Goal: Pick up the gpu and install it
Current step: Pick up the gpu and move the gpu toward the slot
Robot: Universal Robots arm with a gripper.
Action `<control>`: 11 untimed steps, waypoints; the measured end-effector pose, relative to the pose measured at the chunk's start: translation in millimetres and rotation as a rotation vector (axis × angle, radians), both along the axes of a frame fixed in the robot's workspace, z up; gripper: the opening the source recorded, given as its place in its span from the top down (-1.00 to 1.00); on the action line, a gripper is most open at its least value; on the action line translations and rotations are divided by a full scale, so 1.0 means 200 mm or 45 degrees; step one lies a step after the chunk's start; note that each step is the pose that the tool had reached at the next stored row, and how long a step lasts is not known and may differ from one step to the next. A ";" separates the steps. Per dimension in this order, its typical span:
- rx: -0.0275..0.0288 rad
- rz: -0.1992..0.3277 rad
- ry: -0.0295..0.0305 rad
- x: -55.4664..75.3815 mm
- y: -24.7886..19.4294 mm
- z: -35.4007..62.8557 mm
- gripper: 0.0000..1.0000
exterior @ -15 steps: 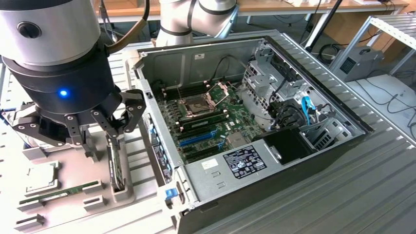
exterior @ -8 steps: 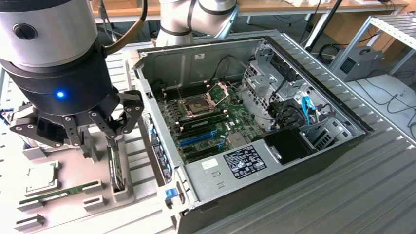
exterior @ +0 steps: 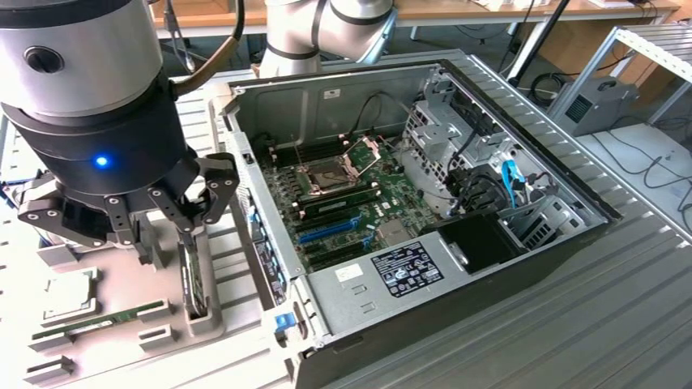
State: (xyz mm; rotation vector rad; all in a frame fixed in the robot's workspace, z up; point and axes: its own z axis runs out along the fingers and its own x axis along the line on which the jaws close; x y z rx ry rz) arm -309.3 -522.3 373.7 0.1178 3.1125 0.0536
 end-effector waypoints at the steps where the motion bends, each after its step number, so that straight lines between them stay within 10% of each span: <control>1: 0.0000 0.000 -0.0001 0.00 0.000 -0.002 0.15; 11: -0.0001 0.000 0.0000 0.00 0.000 -0.016 0.15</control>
